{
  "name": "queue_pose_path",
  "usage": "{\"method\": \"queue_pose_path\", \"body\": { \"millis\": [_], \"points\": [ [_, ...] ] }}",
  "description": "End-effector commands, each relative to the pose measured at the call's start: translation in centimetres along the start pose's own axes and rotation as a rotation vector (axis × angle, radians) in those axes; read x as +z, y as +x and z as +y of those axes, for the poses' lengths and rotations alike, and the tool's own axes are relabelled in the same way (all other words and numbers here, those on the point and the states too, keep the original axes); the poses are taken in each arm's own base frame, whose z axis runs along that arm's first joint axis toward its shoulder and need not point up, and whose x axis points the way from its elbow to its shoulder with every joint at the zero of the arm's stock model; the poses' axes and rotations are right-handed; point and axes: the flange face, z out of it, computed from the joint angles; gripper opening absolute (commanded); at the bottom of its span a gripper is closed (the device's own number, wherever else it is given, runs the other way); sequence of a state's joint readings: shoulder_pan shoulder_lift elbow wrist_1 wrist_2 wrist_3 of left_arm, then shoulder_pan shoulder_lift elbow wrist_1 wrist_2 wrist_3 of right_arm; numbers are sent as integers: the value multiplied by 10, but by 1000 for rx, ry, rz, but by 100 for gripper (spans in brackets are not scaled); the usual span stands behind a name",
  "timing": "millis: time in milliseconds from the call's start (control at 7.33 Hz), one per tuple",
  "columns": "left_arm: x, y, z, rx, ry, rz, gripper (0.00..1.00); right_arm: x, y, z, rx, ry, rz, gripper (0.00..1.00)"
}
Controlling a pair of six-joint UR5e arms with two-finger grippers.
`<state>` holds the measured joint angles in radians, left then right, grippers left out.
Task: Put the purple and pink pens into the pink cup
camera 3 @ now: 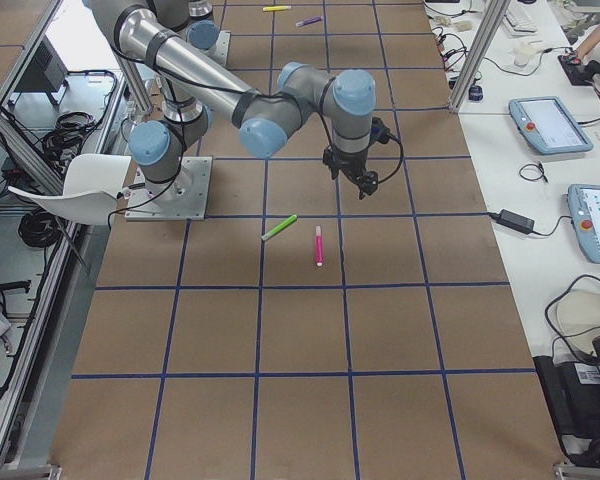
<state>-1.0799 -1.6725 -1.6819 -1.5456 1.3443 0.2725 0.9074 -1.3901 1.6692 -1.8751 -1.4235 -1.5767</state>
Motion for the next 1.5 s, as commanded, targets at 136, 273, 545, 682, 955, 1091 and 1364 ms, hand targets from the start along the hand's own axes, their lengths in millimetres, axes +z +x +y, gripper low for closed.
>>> {"method": "queue_pose_path", "body": {
  "millis": [136,273,545,682,955,1091,1364],
  "points": [
    [64,-98,-30,-5,-165,-29,100,78,29,84,-449,235,-51,96],
    [79,-132,-34,-47,-190,2,100,104,33,92,-576,260,-77,96],
    [102,-182,-50,-113,-173,8,100,148,38,101,-736,312,-121,93],
    [118,-189,-56,-147,-196,16,100,157,36,103,-744,312,-143,93],
    [144,-200,-67,-220,-211,15,100,187,25,115,-740,277,-268,92],
    [148,-204,-73,-302,-183,-3,100,187,26,116,-745,266,-269,90],
    [152,-208,-80,-347,-153,-20,100,192,26,117,-761,266,-267,90]
  ]
}}
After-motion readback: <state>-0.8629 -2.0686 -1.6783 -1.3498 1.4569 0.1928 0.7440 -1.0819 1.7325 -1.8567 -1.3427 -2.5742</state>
